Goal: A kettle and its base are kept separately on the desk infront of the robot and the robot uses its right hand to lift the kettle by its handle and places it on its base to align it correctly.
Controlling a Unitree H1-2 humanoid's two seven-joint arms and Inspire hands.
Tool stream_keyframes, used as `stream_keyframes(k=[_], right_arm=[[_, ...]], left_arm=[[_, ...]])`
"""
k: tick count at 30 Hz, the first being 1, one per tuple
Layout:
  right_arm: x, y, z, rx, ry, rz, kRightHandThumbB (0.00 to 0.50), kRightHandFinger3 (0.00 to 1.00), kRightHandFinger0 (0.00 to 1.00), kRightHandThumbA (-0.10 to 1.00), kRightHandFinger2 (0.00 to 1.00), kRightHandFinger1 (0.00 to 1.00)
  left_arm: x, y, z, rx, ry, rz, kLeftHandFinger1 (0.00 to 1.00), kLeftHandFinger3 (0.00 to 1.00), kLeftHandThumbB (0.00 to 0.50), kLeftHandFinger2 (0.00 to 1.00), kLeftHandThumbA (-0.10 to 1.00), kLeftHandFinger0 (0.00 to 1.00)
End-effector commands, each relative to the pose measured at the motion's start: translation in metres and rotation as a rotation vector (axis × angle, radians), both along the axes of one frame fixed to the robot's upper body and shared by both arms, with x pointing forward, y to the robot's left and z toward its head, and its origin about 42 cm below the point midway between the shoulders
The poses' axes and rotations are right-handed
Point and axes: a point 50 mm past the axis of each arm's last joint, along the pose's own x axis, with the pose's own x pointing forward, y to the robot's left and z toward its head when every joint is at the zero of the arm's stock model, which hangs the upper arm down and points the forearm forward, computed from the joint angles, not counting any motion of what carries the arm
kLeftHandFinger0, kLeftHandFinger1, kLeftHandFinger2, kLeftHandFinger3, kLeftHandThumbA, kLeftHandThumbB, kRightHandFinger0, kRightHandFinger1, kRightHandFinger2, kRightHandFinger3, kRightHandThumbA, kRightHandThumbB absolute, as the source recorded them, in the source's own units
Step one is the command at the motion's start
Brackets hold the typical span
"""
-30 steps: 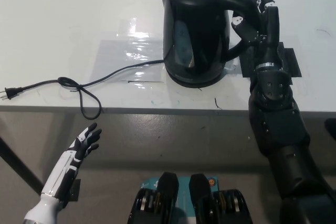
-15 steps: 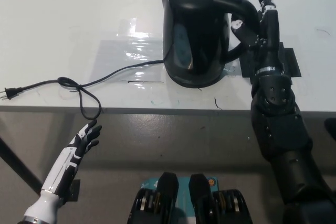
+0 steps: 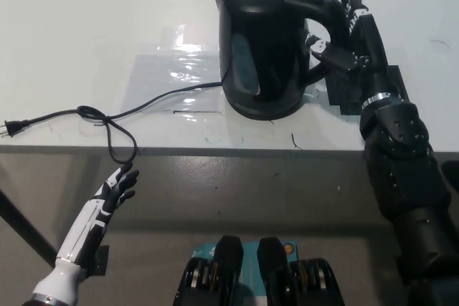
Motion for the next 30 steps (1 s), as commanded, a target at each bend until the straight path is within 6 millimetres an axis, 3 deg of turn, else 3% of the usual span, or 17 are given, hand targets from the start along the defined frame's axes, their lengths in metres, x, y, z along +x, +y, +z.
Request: stream_keyframes(k=[1,13,22,24,28,30], right_arm=[[0.002,0.002,0.042,0.065,-0.133,0.098,0.500,1.00,1.00,0.79,1.00,1.00],[-0.018,-0.023,0.089,0.172,-0.282,0.104,0.500,1.00,1.00,0.77,1.00,1.00],[-0.022,-0.052,0.099,0.171,-0.338,0.040,0.500,1.00,1.00,0.77,1.00,1.00],[-0.032,-0.061,0.107,0.154,-0.380,-0.012,0.500,1.00,1.00,0.83,1.00,1.00],[-0.079,-0.076,0.147,0.107,-0.565,-0.077,0.500,1.00,1.00,0.89,1.00,1.00],[-0.122,-0.086,0.170,0.059,-0.695,-0.099,0.500,1.00,1.00,0.89,1.00,1.00]], left_arm=[[0.002,0.004,0.010,0.017,-0.037,-0.021,1.00,1.00,0.113,1.00,1.00,1.00],[0.002,0.005,0.008,0.012,-0.034,-0.019,1.00,1.00,0.114,1.00,1.00,1.00],[0.002,0.004,0.008,0.009,-0.041,-0.020,1.00,1.00,0.110,1.00,1.00,1.00],[0.003,0.004,0.008,0.010,-0.042,-0.023,1.00,1.00,0.107,1.00,1.00,1.00],[0.004,0.004,0.008,0.009,-0.042,-0.020,1.00,1.00,0.117,1.00,1.00,1.00],[0.005,0.005,0.009,0.010,-0.042,-0.017,1.00,1.00,0.127,1.00,1.00,1.00]])
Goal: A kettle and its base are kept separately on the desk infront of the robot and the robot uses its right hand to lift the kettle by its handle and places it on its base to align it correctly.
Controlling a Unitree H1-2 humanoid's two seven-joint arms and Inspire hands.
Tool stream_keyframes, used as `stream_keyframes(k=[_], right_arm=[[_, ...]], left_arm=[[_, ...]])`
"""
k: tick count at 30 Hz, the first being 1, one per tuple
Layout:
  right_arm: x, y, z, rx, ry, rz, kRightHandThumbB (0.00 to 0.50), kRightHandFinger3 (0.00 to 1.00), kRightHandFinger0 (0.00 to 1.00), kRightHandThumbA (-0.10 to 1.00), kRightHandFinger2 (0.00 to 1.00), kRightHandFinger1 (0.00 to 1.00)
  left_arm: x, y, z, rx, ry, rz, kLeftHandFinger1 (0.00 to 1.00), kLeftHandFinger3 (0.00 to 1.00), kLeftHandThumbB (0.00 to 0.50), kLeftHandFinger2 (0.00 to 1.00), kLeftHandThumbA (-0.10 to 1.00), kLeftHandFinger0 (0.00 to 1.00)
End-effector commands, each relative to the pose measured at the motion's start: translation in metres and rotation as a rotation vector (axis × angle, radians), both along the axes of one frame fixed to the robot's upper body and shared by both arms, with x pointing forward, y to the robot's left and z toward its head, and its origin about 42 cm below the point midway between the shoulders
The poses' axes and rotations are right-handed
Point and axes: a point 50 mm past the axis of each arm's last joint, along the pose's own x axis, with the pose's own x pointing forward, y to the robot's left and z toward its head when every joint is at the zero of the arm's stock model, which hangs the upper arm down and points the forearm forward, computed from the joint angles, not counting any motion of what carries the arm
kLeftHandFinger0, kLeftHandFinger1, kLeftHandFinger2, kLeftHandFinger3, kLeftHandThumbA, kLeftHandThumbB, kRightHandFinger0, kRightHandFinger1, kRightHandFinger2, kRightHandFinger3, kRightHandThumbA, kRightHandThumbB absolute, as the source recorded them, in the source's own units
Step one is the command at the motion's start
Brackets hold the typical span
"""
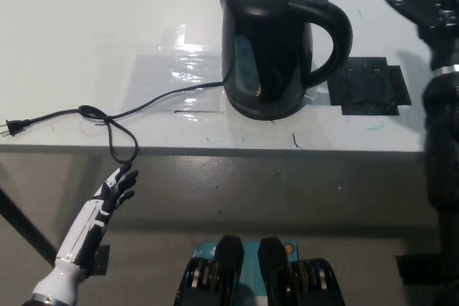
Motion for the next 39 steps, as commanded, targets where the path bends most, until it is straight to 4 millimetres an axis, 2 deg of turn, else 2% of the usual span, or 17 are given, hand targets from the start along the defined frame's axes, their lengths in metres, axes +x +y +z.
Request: stream_keyframes(k=[1,4,6,11,14,17,19,20,23,24,26,30,32,34,36,37,39], right_arm=[[-0.083,-0.026,0.077,-0.079,-0.338,-0.127,0.500,1.00,1.00,0.90,1.00,1.00],[-0.141,-0.030,0.076,-0.162,-0.435,-0.188,0.500,1.00,1.00,0.93,1.00,1.00],[-0.166,-0.030,0.062,-0.205,-0.445,-0.217,0.500,1.00,1.00,0.95,1.00,1.00],[-0.195,-0.039,0.021,-0.264,-0.365,-0.218,0.500,1.00,1.00,0.97,1.00,1.00],[-0.206,-0.048,-0.024,-0.307,-0.246,-0.219,0.500,1.00,1.00,1.00,1.00,1.00],[-0.210,-0.053,-0.055,-0.336,-0.167,-0.223,0.493,1.00,1.00,1.00,1.00,1.00],[-0.211,-0.055,-0.064,-0.341,-0.136,-0.223,0.487,1.00,1.00,1.00,1.00,1.00],[-0.213,-0.057,-0.094,-0.345,-0.030,-0.219,0.495,1.00,1.00,1.00,1.00,1.00],[-0.215,-0.056,-0.118,-0.351,0.048,-0.204,0.479,1.00,1.00,1.00,1.00,1.00],[-0.212,-0.054,-0.135,-0.355,0.089,-0.195,0.455,1.00,1.00,1.00,1.00,1.00],[-0.208,-0.051,-0.154,-0.363,0.136,-0.187,0.428,1.00,1.00,1.00,1.00,1.00],[-0.204,-0.052,-0.183,-0.370,0.233,-0.176,0.443,1.00,1.00,1.00,1.00,1.00],[-0.198,-0.055,-0.206,-0.398,0.318,-0.161,0.433,1.00,1.00,1.00,1.00,1.00],[-0.195,-0.056,-0.216,-0.404,0.357,-0.145,0.422,1.00,1.00,1.00,1.00,1.00],[-0.193,-0.056,-0.222,-0.403,0.382,-0.135,0.424,1.00,1.00,1.00,1.00,1.00],[-0.191,-0.056,-0.224,-0.399,0.398,-0.126,0.409,1.00,1.00,1.00,1.00,1.00],[-0.190,-0.057,-0.226,-0.398,0.410,-0.118,0.397,1.00,1.00,0.98,1.00,1.00]], left_arm=[[0.005,0.004,0.011,0.014,-0.050,-0.020,1.00,1.00,0.128,1.00,1.00,1.00],[0.005,0.005,0.012,0.017,-0.049,-0.017,1.00,1.00,0.119,1.00,1.00,1.00],[0.005,0.005,0.012,0.022,-0.052,-0.016,1.00,1.00,0.116,1.00,1.00,1.00],[0.004,0.004,0.010,0.011,-0.049,-0.021,1.00,1.00,0.088,1.00,1.00,1.00],[0.003,0.002,0.010,0.023,-0.051,-0.024,1.00,1.00,0.094,1.00,1.00,1.00],[0.003,0.002,0.010,0.020,-0.046,-0.023,1.00,1.00,0.098,1.00,1.00,1.00],[0.003,0.002,0.010,0.019,-0.045,-0.023,1.00,1.00,0.104,1.00,1.00,1.00],[0.001,0.003,0.011,0.017,-0.045,-0.022,1.00,1.00,0.104,1.00,1.00,1.00],[-0.001,0.003,0.010,0.013,-0.045,-0.022,1.00,1.00,0.099,1.00,1.00,1.00],[-0.002,0.004,0.010,0.007,-0.042,-0.026,1.00,1.00,0.111,1.00,1.00,1.00],[-0.004,0.005,0.009,0.008,-0.043,-0.024,1.00,1.00,0.119,1.00,1.00,1.00],[-0.010,0.005,0.006,0.009,-0.037,-0.017,1.00,1.00,0.140,1.00,1.00,1.00],[-0.014,0.004,0.004,-0.006,-0.031,-0.013,1.00,1.00,0.163,1.00,1.00,1.00],[-0.015,0.005,0.004,-0.003,-0.034,-0.012,1.00,1.00,0.157,1.00,1.00,1.00],[-0.015,0.006,0.005,0.002,-0.033,-0.008,1.00,1.00,0.166,1.00,1.00,1.00],[-0.014,0.005,0.005,0.000,-0.026,-0.004,1.00,1.00,0.193,1.00,1.00,1.00],[-0.013,0.005,0.006,0.000,-0.022,-0.004,1.00,1.00,0.194,1.00,1.00,1.00]])
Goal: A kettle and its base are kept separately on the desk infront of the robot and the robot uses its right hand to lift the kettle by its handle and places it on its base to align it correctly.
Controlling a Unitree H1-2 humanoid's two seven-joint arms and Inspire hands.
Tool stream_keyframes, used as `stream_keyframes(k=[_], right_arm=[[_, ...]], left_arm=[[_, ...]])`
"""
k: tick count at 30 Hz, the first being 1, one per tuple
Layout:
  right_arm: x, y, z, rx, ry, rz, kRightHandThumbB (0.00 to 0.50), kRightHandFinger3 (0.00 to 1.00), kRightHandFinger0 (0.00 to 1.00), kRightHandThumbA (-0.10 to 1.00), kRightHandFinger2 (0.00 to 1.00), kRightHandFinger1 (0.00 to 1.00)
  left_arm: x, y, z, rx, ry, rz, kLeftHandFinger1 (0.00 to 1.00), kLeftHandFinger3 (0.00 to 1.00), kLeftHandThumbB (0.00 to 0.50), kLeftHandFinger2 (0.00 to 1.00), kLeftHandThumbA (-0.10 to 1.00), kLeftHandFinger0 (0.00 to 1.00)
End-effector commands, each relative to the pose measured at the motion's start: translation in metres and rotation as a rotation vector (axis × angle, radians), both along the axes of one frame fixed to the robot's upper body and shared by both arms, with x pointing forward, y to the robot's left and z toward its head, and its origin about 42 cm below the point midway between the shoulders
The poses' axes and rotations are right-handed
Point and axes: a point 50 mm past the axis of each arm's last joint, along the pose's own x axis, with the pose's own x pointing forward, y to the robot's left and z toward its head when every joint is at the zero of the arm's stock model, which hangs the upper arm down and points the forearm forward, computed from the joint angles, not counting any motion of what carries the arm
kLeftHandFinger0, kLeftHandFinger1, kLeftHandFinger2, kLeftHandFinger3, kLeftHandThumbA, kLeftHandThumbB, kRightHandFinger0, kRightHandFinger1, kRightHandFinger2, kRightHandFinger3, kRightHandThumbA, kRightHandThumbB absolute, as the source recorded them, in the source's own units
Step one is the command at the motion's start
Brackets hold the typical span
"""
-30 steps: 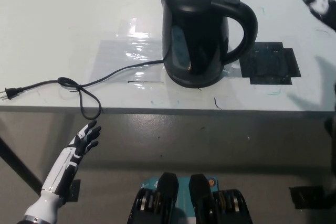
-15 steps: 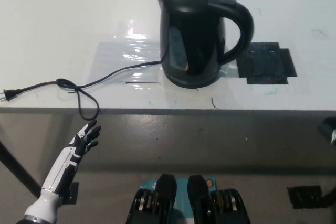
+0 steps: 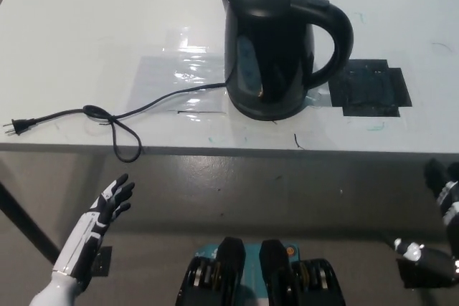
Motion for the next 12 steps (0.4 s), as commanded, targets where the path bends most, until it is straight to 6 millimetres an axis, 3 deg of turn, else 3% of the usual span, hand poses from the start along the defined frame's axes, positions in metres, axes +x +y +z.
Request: stream_keyframes(k=[1,12], right_arm=[[0.0089,-0.0014,0.0072,-0.029,-0.057,0.044,0.396,1.00,1.00,0.98,1.00,1.00],[0.0178,0.0027,0.0018,0.000,-0.046,0.077,0.367,1.00,1.00,0.97,1.00,1.00]], left_arm=[[0.0026,0.0013,0.0146,0.004,-0.053,-0.017,1.00,1.00,0.194,1.00,1.00,1.00],[0.0082,0.0032,0.0159,0.000,-0.061,-0.010,1.00,1.00,0.195,1.00,1.00,1.00]])
